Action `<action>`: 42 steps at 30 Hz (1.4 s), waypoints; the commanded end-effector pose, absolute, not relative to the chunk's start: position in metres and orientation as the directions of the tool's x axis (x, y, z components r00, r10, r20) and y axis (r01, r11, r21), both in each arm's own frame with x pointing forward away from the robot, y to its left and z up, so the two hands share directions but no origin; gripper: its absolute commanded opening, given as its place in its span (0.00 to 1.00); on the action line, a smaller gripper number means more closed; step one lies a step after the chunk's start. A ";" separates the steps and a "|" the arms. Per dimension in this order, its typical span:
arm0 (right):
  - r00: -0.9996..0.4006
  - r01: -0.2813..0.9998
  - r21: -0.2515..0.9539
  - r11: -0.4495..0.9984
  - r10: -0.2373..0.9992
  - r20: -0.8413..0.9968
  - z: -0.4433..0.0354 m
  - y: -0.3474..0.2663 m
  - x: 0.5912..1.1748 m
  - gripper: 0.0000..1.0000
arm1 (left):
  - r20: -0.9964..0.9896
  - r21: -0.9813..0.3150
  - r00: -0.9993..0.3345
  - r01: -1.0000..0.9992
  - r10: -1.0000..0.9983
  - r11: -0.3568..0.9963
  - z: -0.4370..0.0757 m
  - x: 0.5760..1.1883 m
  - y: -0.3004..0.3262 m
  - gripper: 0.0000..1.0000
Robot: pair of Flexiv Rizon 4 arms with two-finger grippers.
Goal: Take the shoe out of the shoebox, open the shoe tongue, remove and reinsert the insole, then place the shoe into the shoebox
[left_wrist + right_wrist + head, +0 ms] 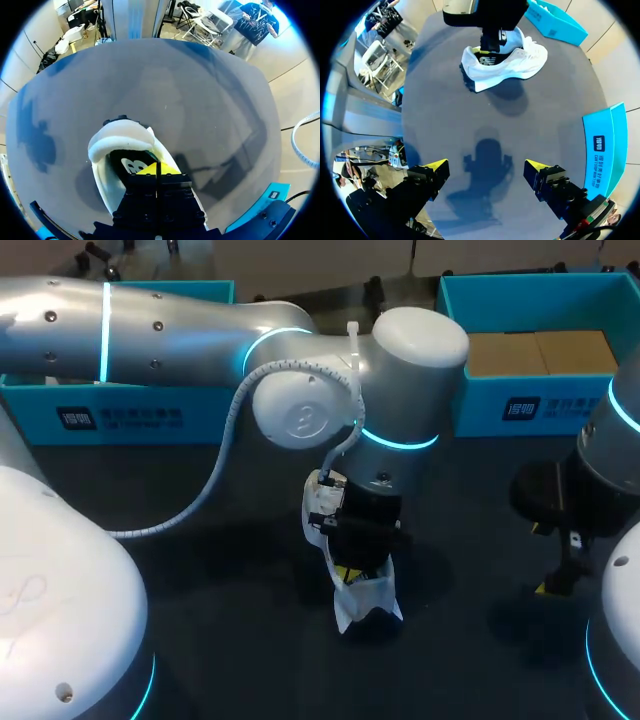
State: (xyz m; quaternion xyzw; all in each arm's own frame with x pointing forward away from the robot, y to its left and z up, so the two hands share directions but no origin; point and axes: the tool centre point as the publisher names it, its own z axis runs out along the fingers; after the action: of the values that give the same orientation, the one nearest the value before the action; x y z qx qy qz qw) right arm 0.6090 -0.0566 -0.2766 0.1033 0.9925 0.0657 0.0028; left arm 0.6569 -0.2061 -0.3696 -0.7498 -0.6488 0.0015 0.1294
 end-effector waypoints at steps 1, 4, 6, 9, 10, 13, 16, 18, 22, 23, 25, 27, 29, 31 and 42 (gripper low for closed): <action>-0.979 0.204 0.132 0.970 0.205 0.005 -0.278 -0.057 0.607 1.00 | 0.177 -0.203 0.155 0.972 0.972 -0.118 -0.379 0.658 -0.208 0.00; -0.979 0.204 0.132 0.970 0.205 0.005 -0.278 -0.057 0.607 1.00 | 0.180 -0.204 0.154 0.972 0.971 -0.116 -0.383 0.658 -0.205 0.00; -0.979 0.204 0.132 0.970 0.205 0.005 -0.278 -0.057 0.607 1.00 | 0.176 -0.195 0.149 0.974 0.973 -0.114 -0.386 0.658 -0.204 0.00; -0.979 0.204 0.132 0.970 0.205 0.005 -0.278 -0.057 0.607 1.00 | 0.147 -0.186 0.131 0.977 0.980 -0.103 -0.392 0.659 -0.203 0.00; -0.979 0.204 0.132 0.970 0.205 0.005 -0.278 -0.057 0.607 1.00 | 0.137 -0.194 0.125 0.976 0.983 -0.097 -0.394 0.659 -0.203 0.00; -0.979 0.204 0.132 0.970 0.205 0.005 -0.278 -0.057 0.607 1.00 | 0.102 -0.199 0.102 0.977 0.989 -0.081 -0.398 0.661 -0.204 0.00; -0.979 0.204 0.132 0.970 0.205 0.005 -0.278 -0.057 0.607 1.00 | 0.080 -0.186 0.089 0.980 0.993 -0.073 -0.401 0.662 -0.205 0.00; -0.979 0.204 0.132 0.970 0.205 0.005 -0.278 -0.057 0.607 1.00 | 0.056 -0.175 0.079 0.982 0.995 -0.068 -0.400 0.663 -0.208 0.00; -0.979 0.204 0.132 0.970 0.205 0.005 -0.278 -0.057 0.607 1.00 | 0.031 -0.172 0.068 0.983 0.997 -0.062 -0.392 0.666 -0.213 0.00; -0.979 0.204 0.132 0.970 0.205 0.005 -0.278 -0.057 0.607 1.00 | 0.015 -0.165 0.072 0.984 0.997 -0.069 -0.387 0.666 -0.213 0.00; -0.979 0.204 0.132 0.970 0.205 0.005 -0.278 -0.057 0.607 1.00 | 0.007 -0.169 0.077 0.983 0.997 -0.075 -0.377 0.665 -0.214 0.00; -0.979 0.204 0.132 0.970 0.205 0.005 -0.278 -0.057 0.607 1.00 | 0.013 -0.154 0.094 0.984 0.995 -0.091 -0.369 0.663 -0.213 0.00; -0.979 0.204 0.132 0.970 0.205 0.005 -0.278 -0.057 0.607 1.00 | 0.024 -0.144 0.113 0.984 0.993 -0.108 -0.366 0.661 -0.210 0.00; -0.979 0.204 0.132 0.970 0.205 0.005 -0.278 -0.057 0.607 1.00 | 0.058 -0.129 0.132 0.984 0.990 -0.123 -0.368 0.659 -0.207 0.00; -0.979 0.204 0.132 0.970 0.205 0.005 -0.278 -0.057 0.607 1.00 | 0.114 -0.139 0.121 0.985 0.986 -0.105 -0.403 0.659 -0.203 0.00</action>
State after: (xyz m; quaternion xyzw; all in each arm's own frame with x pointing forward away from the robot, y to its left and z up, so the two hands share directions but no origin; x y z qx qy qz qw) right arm 0.6091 -0.0566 -0.2770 0.1030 0.9925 0.0660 0.0029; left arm 0.6566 -0.1982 -0.3874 -0.7453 -0.6614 -0.0025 0.0841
